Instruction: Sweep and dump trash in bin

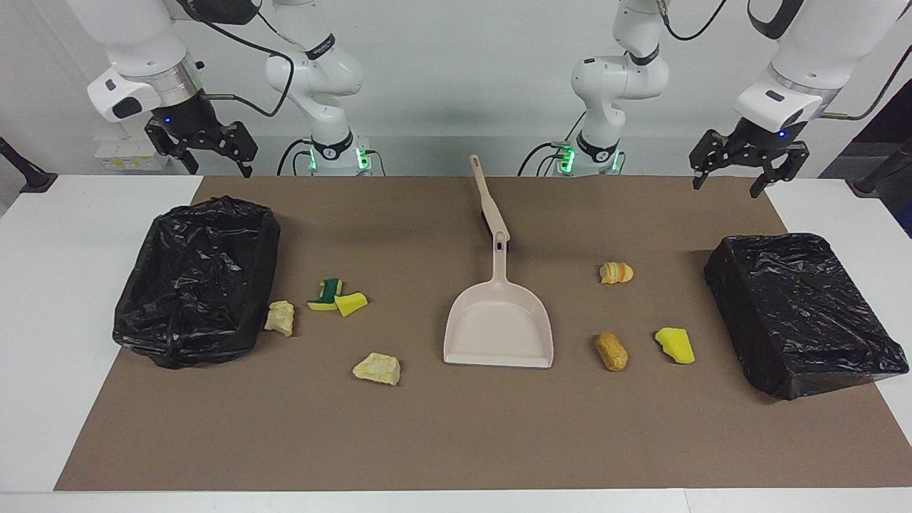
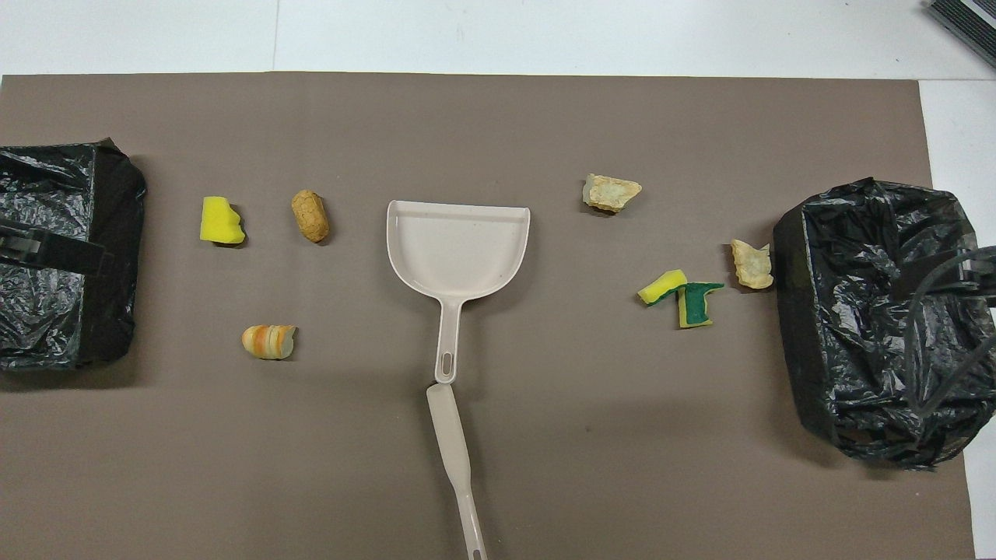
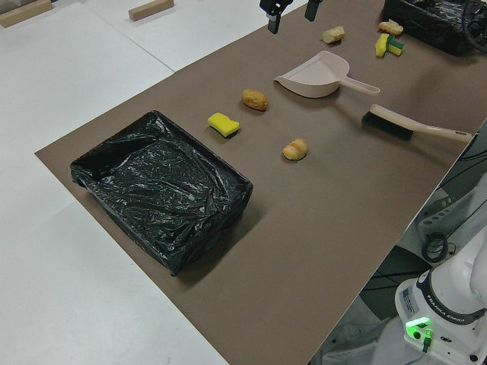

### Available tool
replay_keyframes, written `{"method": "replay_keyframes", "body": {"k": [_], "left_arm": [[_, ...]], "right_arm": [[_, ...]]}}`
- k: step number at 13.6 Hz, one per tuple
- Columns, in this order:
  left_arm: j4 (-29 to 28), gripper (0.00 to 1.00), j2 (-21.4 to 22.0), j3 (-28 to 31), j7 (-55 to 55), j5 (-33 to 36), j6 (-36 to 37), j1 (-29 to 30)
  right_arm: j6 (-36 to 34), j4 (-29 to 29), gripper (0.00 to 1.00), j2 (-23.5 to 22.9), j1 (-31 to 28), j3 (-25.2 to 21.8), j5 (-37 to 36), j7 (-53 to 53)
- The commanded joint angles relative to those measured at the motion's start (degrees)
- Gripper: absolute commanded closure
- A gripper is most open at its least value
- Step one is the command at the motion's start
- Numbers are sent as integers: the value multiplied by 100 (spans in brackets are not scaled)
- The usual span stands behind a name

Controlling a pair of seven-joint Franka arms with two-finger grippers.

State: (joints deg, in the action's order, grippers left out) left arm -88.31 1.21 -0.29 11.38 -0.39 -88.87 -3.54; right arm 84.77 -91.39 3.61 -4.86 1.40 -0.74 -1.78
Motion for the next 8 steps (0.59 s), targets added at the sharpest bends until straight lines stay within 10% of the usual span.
{"method": "replay_keyframes", "body": {"k": [1,8], "left_arm": [[-108,0,82,-6,40,-75,-43,-6],[-28,0,29,-6,22,-40,-104,29]], "right_arm": [[47,-19,0,52,-59,27,-74,160],[-31,51,0,8,-33,27,-66,134]]}}
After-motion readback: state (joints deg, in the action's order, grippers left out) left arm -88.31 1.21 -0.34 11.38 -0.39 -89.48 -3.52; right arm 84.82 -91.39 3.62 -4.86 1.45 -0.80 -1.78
